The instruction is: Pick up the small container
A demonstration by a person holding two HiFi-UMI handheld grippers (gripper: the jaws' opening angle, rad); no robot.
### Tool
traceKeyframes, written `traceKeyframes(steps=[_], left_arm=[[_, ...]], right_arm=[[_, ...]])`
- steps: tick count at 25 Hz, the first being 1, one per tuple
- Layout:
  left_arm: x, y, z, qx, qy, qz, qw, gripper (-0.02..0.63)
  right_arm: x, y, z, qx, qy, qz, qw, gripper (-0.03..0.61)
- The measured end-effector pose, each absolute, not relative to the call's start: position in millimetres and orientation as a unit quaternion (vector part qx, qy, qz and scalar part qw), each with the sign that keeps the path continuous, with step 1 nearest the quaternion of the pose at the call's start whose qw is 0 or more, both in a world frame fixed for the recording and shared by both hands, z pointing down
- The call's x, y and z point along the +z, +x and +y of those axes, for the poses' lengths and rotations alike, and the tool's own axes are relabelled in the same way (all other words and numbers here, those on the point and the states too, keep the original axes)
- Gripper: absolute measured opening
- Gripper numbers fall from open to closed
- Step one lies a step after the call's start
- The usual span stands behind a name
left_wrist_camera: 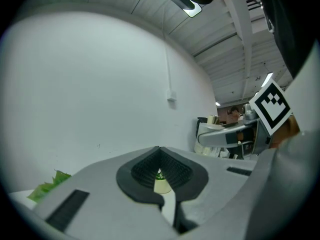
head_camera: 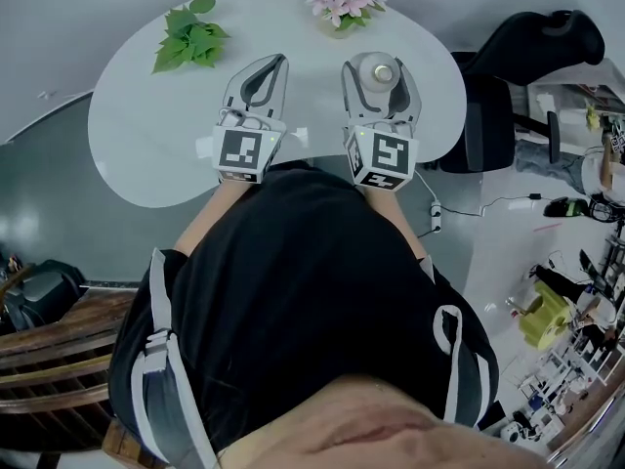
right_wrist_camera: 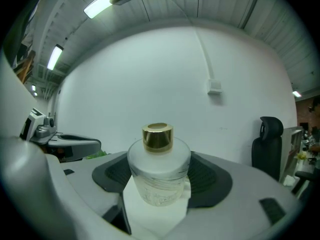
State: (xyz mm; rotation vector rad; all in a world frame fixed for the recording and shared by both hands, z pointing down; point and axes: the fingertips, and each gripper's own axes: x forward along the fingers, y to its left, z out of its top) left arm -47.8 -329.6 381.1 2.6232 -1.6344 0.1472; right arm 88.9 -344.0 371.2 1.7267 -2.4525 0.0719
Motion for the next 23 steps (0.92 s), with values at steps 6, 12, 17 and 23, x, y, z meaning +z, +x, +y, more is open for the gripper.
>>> traceKeyframes(steps=[6,12,17,23], left_arm=[[380.4,-46.4,-329.9,0.048,0.847,-0.529,0.022,0.006],[381.1,-44.8,-328.7,0.053,0.848,-0.527,0.022,0.007],[384.7,-44.6,-325.4,0.056,0.847,-0.529,0.027,0.007],[388.3,-44.3,-323.8,0.061,0.847,-0.528,0.026,0.007]], right_arm=[[378.0,89.6,-345.3,0.033,0.577,-0.813,0.072,0.332],[380.7,89.0,-345.4,0.031,0.576,-0.813,0.076,0.332],[384.8,87.7,-344.3,0.037,0.572,-0.815,0.077,0.331],[388.1,85.7,-343.9,0.038,0.568,-0.818,0.079,0.332]])
